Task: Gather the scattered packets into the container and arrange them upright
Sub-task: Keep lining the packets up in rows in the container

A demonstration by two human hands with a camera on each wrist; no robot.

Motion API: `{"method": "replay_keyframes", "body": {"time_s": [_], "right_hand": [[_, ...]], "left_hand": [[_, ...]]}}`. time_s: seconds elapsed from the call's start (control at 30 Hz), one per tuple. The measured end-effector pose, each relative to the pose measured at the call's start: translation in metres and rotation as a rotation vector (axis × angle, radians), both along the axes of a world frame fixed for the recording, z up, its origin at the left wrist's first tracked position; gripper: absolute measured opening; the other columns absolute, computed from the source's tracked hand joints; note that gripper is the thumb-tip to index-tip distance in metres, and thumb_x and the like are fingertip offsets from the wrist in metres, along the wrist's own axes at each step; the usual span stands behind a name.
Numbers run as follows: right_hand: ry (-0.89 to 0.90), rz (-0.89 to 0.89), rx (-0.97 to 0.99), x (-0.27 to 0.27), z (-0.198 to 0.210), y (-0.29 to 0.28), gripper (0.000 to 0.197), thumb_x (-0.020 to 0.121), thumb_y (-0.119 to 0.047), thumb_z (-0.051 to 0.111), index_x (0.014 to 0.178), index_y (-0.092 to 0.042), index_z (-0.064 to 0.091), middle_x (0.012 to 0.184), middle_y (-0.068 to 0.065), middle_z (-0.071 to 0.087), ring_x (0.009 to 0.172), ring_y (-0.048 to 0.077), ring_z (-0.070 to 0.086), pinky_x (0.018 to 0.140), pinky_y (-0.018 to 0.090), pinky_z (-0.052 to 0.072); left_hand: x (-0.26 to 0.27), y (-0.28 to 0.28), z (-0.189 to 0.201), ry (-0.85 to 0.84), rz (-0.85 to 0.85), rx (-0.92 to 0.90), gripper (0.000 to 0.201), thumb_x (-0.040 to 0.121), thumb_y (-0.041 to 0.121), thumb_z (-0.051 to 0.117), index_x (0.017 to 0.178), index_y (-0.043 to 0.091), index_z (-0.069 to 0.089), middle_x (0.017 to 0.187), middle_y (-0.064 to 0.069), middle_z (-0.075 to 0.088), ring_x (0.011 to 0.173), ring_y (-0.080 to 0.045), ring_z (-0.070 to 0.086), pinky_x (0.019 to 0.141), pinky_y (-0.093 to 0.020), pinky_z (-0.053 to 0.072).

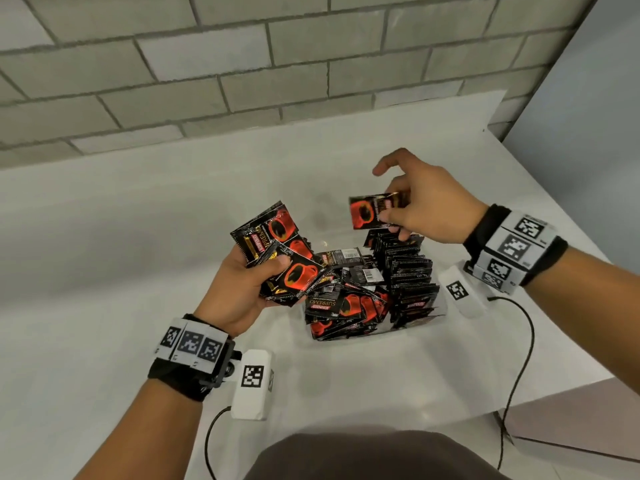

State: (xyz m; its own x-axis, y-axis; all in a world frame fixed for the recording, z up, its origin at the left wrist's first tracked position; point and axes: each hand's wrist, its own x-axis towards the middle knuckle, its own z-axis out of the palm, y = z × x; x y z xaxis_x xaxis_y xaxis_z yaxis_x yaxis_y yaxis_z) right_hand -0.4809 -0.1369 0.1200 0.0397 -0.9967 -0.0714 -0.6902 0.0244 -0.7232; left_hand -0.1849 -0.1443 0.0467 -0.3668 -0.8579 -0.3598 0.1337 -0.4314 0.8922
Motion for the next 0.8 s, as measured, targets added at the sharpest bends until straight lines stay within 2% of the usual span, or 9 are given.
{"method": "replay_keyframes", "body": {"time_s": [0.07, 0.13, 0.23, 0.3, 0.43, 0.53, 0.67, 0.73, 0.8], "right_hand": [[0.172, 0.055, -0.027, 0.004, 0.003, -0.012, 0.038, 0.079, -0.013, 0.082, 0.108, -0.024, 0.061, 0.085, -0.002, 0.073, 0.071, 0.018, 0.071, 0.073, 0.040, 0.060], [0.303, 0.123, -0.031, 0.007, 0.001, -0.024, 0.025, 0.082, -0.020, 0.081, 0.105, -0.020, 0.071, 0.092, -0.002, 0.074, 0.080, 0.015, 0.067, 0.082, 0.035, 0.056], [0.464, 0.231, -0.062, 0.013, -0.013, -0.039, 0.020, 0.090, -0.022, 0.071, 0.109, -0.014, 0.073, 0.098, 0.001, 0.068, 0.085, 0.018, 0.059, 0.076, 0.028, 0.045], [0.530, 0.268, -0.065, 0.016, -0.025, -0.046, 0.016, 0.090, -0.019, 0.070, 0.105, -0.015, 0.073, 0.091, -0.002, 0.061, 0.082, 0.017, 0.055, 0.073, 0.026, 0.039], [0.602, 0.298, -0.004, 0.026, -0.040, -0.048, 0.013, 0.086, -0.010, 0.065, 0.096, -0.017, 0.063, 0.085, -0.001, 0.058, 0.080, 0.021, 0.056, 0.067, 0.030, 0.044], [0.706, 0.368, 0.039, 0.034, -0.047, -0.049, 0.008, 0.086, -0.005, 0.060, 0.089, -0.011, 0.055, 0.086, 0.006, 0.059, 0.080, 0.027, 0.057, 0.066, 0.035, 0.046], [0.874, 0.410, 0.062, 0.039, -0.052, -0.049, 0.002, 0.087, -0.005, 0.057, 0.087, -0.007, 0.058, 0.085, 0.008, 0.056, 0.081, 0.031, 0.060, 0.066, 0.035, 0.047], [0.928, 0.430, 0.060, 0.039, -0.053, -0.047, 0.002, 0.088, -0.008, 0.061, 0.087, -0.009, 0.059, 0.083, 0.006, 0.054, 0.080, 0.030, 0.061, 0.064, 0.033, 0.046], [0.925, 0.434, 0.072, 0.039, -0.051, -0.045, 0.006, 0.087, -0.015, 0.069, 0.090, -0.013, 0.065, 0.086, 0.003, 0.058, 0.079, 0.027, 0.061, 0.063, 0.030, 0.044]], "left_hand": [[0.002, 0.000, -0.001, -0.001, 0.008, 0.003, 0.044, 0.098, 0.000, 0.060, 0.138, 0.014, 0.054, 0.124, -0.012, 0.073, 0.108, -0.039, 0.073, 0.068, -0.053, 0.062], [0.003, 0.000, -0.002, 0.003, 0.015, 0.006, 0.043, 0.098, -0.001, 0.060, 0.138, 0.014, 0.055, 0.123, -0.012, 0.074, 0.107, -0.039, 0.073, 0.067, -0.052, 0.062], [0.005, 0.000, -0.003, 0.002, 0.024, 0.009, 0.043, 0.097, 0.000, 0.061, 0.138, 0.013, 0.054, 0.123, -0.013, 0.073, 0.104, -0.039, 0.074, 0.066, -0.050, 0.062], [0.006, 0.000, -0.004, 0.000, 0.028, 0.007, 0.043, 0.097, 0.000, 0.061, 0.138, 0.013, 0.055, 0.123, -0.014, 0.073, 0.105, -0.039, 0.074, 0.066, -0.050, 0.062], [0.006, 0.000, -0.006, -0.002, 0.039, 0.009, 0.042, 0.096, -0.001, 0.061, 0.136, 0.013, 0.056, 0.121, -0.013, 0.074, 0.105, -0.038, 0.074, 0.065, -0.049, 0.062], [0.006, 0.000, -0.007, -0.006, 0.036, 0.012, 0.043, 0.096, 0.000, 0.062, 0.136, 0.014, 0.055, 0.122, -0.013, 0.074, 0.108, -0.040, 0.072, 0.067, -0.051, 0.062], [0.006, 0.000, -0.008, 0.004, 0.023, 0.013, 0.044, 0.096, -0.001, 0.062, 0.137, 0.016, 0.055, 0.126, -0.013, 0.072, 0.109, -0.040, 0.072, 0.069, -0.052, 0.062], [0.005, 0.001, -0.007, 0.007, 0.022, 0.011, 0.044, 0.096, 0.000, 0.062, 0.136, 0.016, 0.055, 0.125, -0.012, 0.072, 0.109, -0.039, 0.072, 0.070, -0.053, 0.062], [0.006, 0.001, -0.007, 0.009, 0.024, 0.012, 0.044, 0.096, 0.000, 0.062, 0.136, 0.016, 0.055, 0.125, -0.012, 0.072, 0.109, -0.039, 0.072, 0.071, -0.054, 0.062]]}}
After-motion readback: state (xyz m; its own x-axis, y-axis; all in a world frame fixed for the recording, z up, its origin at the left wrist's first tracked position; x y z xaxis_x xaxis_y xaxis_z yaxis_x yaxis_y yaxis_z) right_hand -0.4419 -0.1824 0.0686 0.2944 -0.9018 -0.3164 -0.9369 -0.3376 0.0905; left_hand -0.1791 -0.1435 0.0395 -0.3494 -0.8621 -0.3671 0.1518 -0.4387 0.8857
